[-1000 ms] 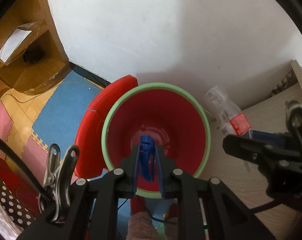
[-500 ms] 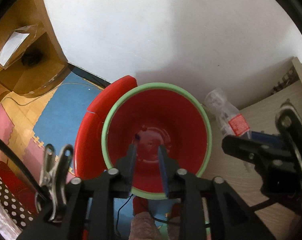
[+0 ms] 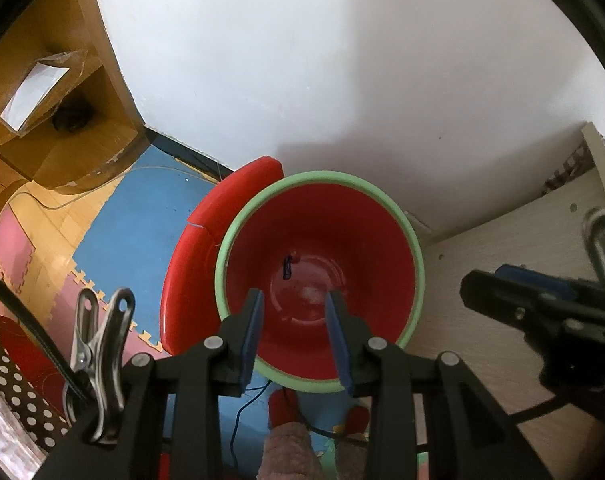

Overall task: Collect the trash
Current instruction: 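Open the right gripper above the red bucket to drop the bottle, then move both grippers back from the bucket toward the bed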

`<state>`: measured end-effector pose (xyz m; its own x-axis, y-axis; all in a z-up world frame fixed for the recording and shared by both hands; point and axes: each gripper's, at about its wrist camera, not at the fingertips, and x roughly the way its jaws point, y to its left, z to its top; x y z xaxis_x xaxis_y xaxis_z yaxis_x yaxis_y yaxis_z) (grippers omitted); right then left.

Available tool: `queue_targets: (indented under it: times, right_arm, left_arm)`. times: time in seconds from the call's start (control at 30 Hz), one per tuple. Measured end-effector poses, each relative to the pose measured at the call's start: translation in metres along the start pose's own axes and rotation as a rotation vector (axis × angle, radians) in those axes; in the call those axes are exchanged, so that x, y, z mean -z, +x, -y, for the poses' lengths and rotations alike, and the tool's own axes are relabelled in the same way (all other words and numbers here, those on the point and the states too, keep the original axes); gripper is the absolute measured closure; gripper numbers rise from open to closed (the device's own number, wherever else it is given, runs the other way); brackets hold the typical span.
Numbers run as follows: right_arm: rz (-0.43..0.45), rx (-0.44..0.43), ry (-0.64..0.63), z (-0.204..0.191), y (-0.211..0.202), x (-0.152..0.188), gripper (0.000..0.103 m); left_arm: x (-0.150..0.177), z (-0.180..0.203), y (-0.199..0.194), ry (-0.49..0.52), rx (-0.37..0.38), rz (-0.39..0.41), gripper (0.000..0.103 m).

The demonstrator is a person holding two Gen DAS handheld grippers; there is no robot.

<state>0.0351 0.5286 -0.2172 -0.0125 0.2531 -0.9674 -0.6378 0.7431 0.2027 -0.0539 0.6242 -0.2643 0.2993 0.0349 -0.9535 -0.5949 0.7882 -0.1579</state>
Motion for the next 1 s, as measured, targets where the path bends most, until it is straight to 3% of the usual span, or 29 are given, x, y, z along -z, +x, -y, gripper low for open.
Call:
queue_targets:
  times: [0.43,1.0]
  right_arm:
    - [0.090,-0.045,0.004,-0.007,-0.049,0.031,0.065]
    - [0.208,-0.149,-0.053,-0.016,-0.135,0.107,0.065]
  left_arm:
    - [0.010,0.004,-0.042,0.014,-0.004,0.043,0.070]
    - [0.055,0.015,-0.133,0.033,-0.023,0.112,0.070]
